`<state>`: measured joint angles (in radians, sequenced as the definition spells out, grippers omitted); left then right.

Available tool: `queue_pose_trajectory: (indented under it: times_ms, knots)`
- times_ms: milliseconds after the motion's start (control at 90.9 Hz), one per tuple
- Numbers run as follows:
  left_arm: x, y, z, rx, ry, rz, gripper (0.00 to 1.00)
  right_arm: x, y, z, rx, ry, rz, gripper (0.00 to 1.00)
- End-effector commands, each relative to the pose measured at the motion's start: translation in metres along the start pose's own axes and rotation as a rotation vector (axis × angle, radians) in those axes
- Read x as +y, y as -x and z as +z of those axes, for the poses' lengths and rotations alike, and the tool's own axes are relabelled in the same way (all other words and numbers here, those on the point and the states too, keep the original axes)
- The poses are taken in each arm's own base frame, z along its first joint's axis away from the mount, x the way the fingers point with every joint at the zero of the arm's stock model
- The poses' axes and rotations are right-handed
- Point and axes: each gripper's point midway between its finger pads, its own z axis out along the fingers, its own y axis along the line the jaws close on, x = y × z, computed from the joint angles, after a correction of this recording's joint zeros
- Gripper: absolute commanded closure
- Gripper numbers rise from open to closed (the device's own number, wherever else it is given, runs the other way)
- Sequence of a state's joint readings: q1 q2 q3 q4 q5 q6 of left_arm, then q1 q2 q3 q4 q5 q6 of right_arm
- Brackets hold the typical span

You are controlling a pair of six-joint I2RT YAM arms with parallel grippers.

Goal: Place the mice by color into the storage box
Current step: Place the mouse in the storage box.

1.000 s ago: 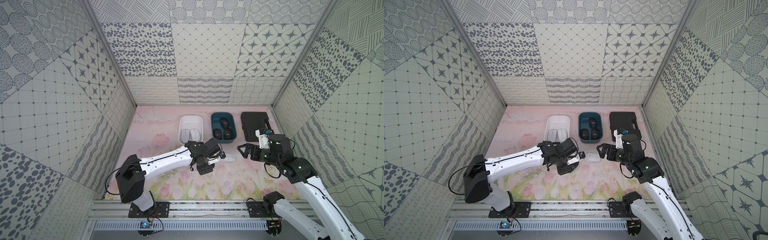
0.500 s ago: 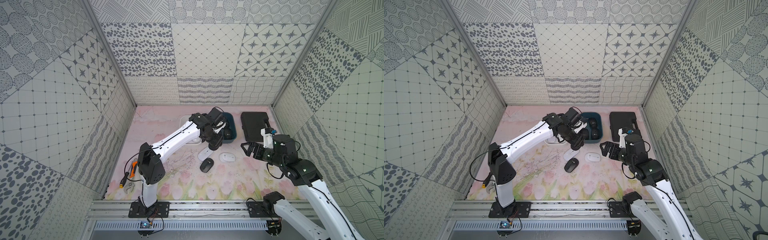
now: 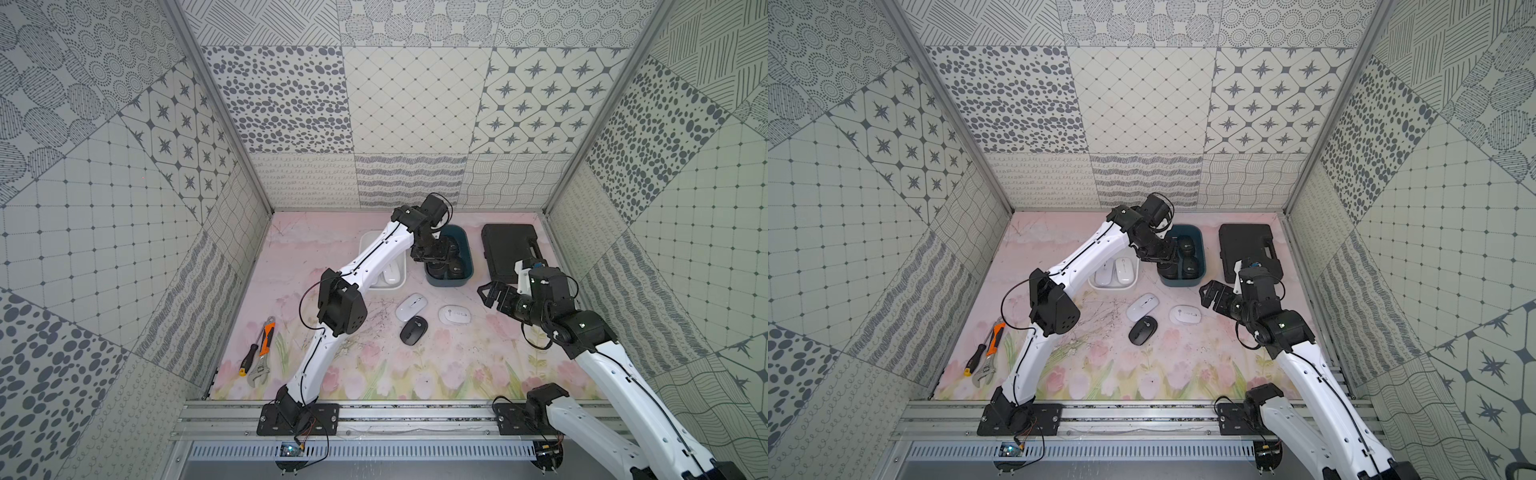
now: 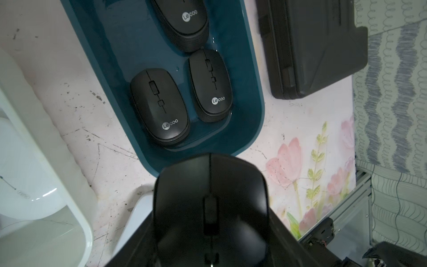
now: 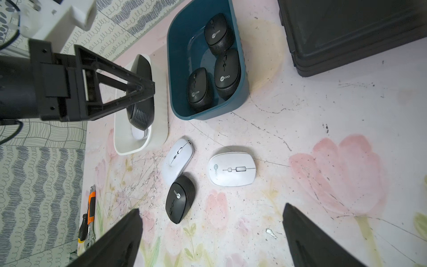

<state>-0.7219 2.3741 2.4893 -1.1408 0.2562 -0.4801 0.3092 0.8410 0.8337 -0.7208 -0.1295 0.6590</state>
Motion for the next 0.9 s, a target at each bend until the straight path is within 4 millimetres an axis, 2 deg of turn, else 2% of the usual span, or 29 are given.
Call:
queue_pose_trajectory:
  times_ms: [0, 66, 154, 363, 715, 892]
  knots:
    - [0.022, 0.012, 0.013, 0.011, 0.008, -0.172, 0.65, 0.011, 0.014, 0.003, -0.050, 0.059, -0.002, 0.01]
    - [0.033, 0.023, 0.020, -0.019, 0.021, -0.192, 0.65, 0.011, 0.014, 0.005, -0.049, 0.066, -0.002, 0.01]
    - [0.038, 0.039, 0.028, -0.071, 0.015, -0.198, 0.66, 0.009, 0.012, 0.010, -0.044, 0.077, 0.005, 0.01]
    - [0.034, 0.072, 0.040, -0.181, -0.034, -0.193, 0.66, 0.003, 0.004, 0.021, -0.018, 0.077, 0.008, 0.01]
    - [0.031, 0.104, 0.058, -0.302, -0.073, -0.197, 0.65, -0.006, -0.006, 0.038, 0.024, 0.085, 0.009, 0.01]
    - [0.036, 0.117, 0.058, -0.367, -0.044, -0.172, 0.64, -0.008, -0.005, 0.039, 0.020, 0.094, 0.004, 0.01]
